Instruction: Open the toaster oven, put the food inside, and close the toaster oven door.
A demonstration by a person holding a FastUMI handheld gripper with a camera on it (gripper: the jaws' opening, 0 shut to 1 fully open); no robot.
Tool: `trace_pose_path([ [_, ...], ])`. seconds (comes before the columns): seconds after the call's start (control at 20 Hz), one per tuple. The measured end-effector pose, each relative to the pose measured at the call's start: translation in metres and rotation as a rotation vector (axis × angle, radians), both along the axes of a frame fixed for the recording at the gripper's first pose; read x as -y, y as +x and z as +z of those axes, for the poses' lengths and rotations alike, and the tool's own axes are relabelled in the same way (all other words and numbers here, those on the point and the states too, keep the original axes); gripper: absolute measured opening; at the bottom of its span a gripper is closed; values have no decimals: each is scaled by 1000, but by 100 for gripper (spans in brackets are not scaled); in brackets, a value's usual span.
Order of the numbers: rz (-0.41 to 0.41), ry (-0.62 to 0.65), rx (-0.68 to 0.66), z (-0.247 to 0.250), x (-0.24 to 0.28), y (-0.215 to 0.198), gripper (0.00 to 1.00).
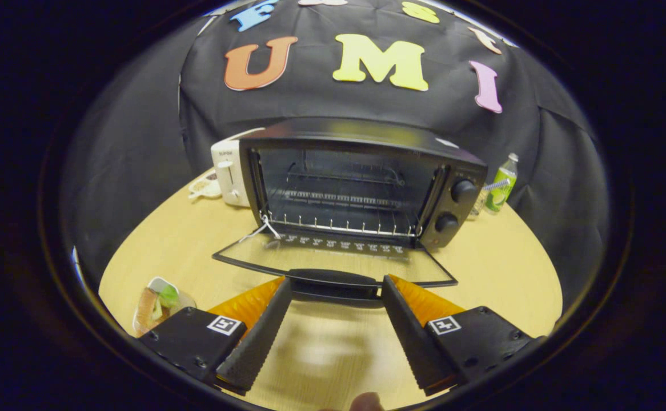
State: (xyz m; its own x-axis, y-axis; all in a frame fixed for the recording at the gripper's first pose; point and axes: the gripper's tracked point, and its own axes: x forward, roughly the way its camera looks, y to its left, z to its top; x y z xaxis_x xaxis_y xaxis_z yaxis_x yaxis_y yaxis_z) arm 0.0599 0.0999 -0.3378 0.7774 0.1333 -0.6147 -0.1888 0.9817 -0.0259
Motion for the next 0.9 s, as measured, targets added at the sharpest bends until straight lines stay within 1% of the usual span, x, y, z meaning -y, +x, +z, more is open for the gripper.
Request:
trace_pose_path([
  [0.1,-24,5,-34,-11,5,0,100],
  [0.2,-20,4,-36,-9,5,0,100],
  [0.4,85,8,-24,20,-4,-16,100],
  [0.65,144,102,-30,86,-4,-20,100],
  [0.9,274,250,-118,135,-25,-40,100],
])
